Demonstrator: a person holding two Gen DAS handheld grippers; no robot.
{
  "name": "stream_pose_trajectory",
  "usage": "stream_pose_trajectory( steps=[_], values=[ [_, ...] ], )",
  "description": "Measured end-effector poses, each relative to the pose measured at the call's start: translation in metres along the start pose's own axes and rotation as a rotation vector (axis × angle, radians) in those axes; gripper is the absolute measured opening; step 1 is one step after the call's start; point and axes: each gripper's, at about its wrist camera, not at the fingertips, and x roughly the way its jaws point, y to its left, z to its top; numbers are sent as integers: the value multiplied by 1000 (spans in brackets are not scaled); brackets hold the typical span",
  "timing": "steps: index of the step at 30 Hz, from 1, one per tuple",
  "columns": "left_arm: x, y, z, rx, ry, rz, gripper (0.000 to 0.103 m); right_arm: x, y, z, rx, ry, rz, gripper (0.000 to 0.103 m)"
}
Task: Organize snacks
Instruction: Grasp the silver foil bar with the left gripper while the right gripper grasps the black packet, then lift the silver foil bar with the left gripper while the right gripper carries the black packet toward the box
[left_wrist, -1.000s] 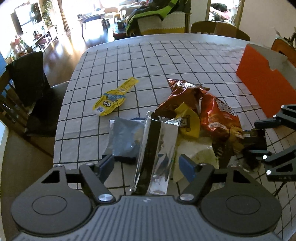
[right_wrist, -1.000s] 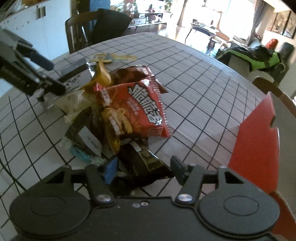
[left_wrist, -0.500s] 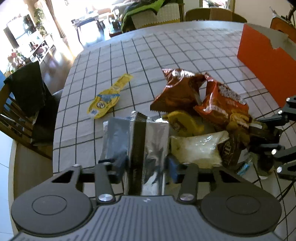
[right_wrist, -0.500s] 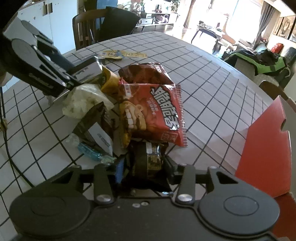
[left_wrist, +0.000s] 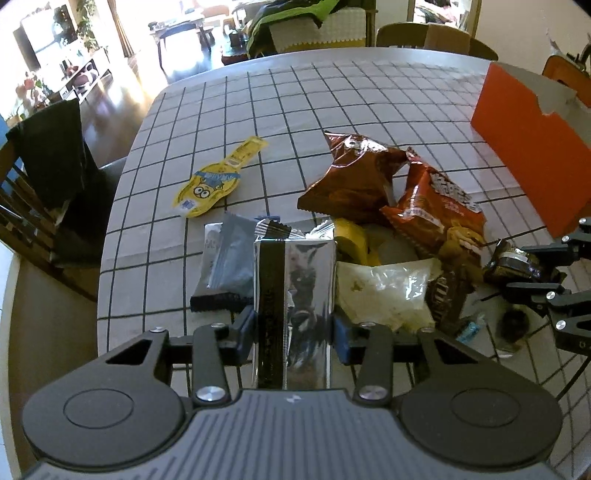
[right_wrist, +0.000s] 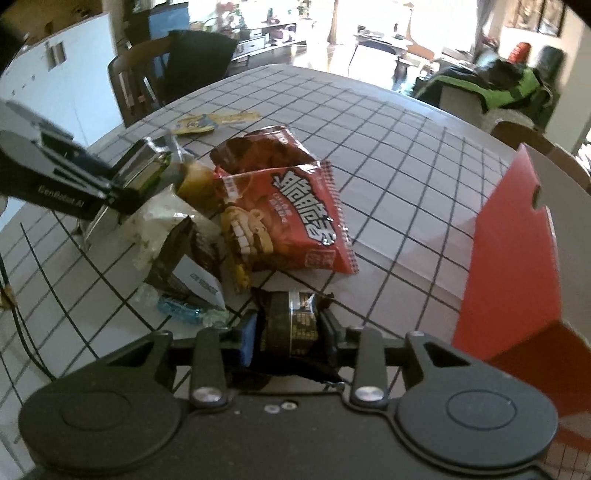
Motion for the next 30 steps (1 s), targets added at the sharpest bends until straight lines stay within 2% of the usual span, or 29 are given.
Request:
stream_pose_trajectory(
  steps=[7,16,27,29,30],
  values=[
    [-22,-1,-7,-3,-28,-20,42,-26,6,-4,56,-37,-27,35],
    [-65,-14,-13,30,-75,-93,42,-75,9,-7,171,-112,-61,35],
    [-107,-49,13,113,-169,-176,42,-137,-1,0,226,-226,-139,35],
    [-111,-58,20,128,-181,-185,42,-144,-7,2,232,-241,-149,15],
    [-113,-63,24,136,-188,-191,42,-147,-11,3,234,-238,-147,15]
  ],
)
